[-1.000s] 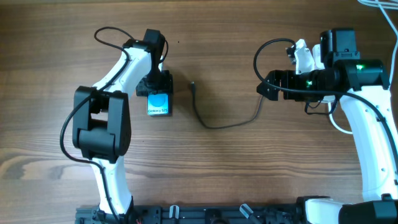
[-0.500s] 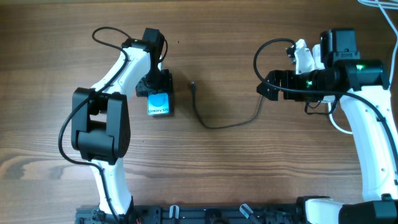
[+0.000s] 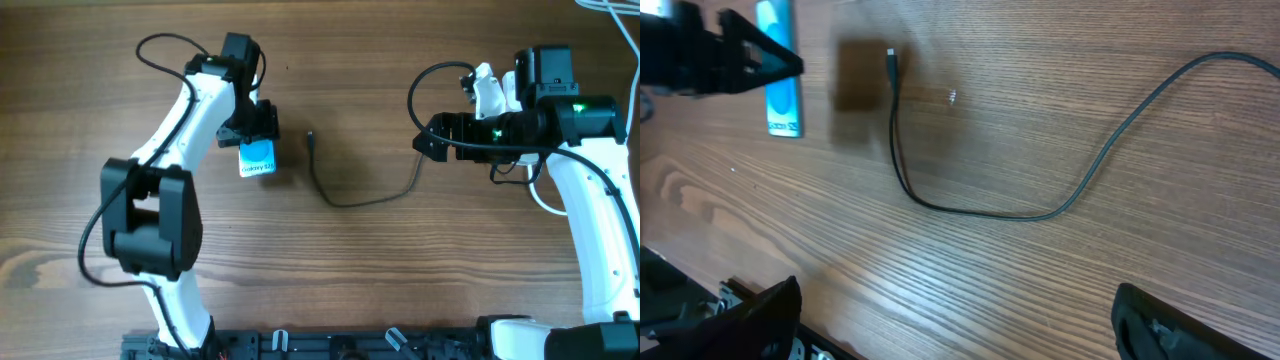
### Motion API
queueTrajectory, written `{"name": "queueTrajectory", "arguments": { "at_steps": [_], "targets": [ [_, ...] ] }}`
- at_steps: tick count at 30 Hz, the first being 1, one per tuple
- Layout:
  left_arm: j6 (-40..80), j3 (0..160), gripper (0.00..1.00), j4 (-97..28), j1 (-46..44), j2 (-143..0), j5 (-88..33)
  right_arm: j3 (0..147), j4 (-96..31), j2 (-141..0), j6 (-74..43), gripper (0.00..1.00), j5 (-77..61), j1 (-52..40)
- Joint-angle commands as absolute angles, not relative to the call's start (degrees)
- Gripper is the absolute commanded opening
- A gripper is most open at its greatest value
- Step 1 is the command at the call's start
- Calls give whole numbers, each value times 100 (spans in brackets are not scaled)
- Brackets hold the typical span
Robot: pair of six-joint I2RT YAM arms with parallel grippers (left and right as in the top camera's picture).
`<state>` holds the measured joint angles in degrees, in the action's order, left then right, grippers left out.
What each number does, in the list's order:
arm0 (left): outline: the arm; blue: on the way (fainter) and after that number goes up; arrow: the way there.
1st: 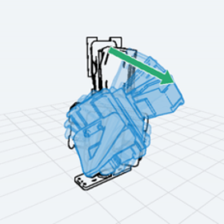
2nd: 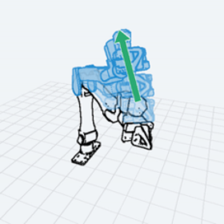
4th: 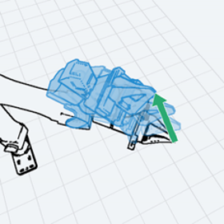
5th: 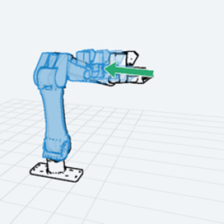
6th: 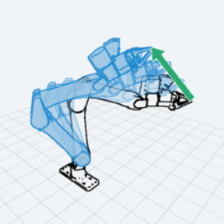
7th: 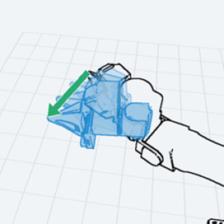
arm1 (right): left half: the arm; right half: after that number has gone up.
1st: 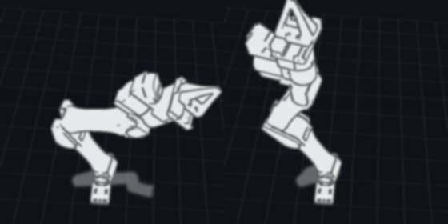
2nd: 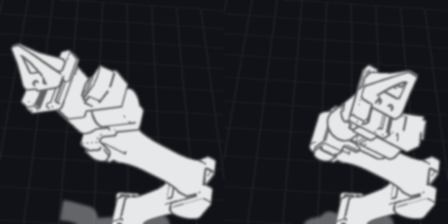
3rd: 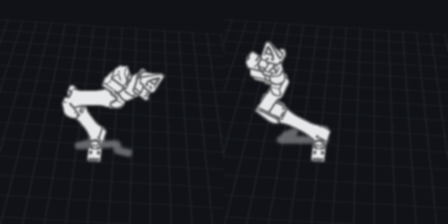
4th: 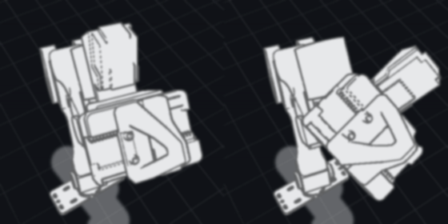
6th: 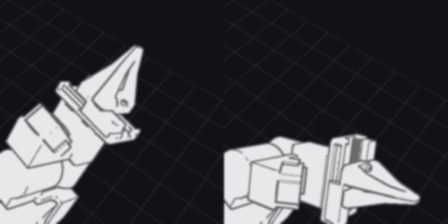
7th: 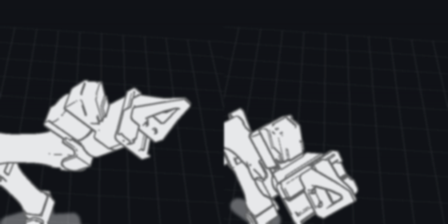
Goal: Plug charger to phone and switch on socket
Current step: 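Lift the phone with the left gripper and tilt it upright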
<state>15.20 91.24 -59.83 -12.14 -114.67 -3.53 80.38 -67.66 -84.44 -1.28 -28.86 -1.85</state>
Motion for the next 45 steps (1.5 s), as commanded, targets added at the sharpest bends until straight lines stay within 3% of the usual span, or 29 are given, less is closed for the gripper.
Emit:
{"name": "queueTrajectory", "arguments": {
  "at_steps": [1, 6, 7, 14, 26, 36, 45],
  "targets": [
    [1855, 9303, 32, -5981, -1247, -10982, -574, 8088, -6735, -8503, -165, 100, -2836, -209],
    [2078, 9303, 12, -5981, -1247, -10919, -731, 8088, -6733, -8503, -169, 100, -2834, -209],
    [2311, 9303, 4, -5983, -1247, -10919, -814, 8088, -6733, -8503, -169, 100, -2836, -209],
    [2910, 9303, 4, -5994, -1236, -10919, -1737, 8088, -6716, -8503, -169, 100, -2834, -209],
    [3240, 9306, 4, -6114, -1210, -10853, -4580, 8088, -6694, -8503, -169, 100, -2834, -209],
    [5175, 9306, 4, -6477, -801, -10853, -5345, 8088, -6692, -8503, -169, 100, -2834, -209],
    [5170, 9303, 4, -6501, -486, -10853, -6932, 8088, -6694, -8503, -172, 100, -2836, -209]
  ]
}}
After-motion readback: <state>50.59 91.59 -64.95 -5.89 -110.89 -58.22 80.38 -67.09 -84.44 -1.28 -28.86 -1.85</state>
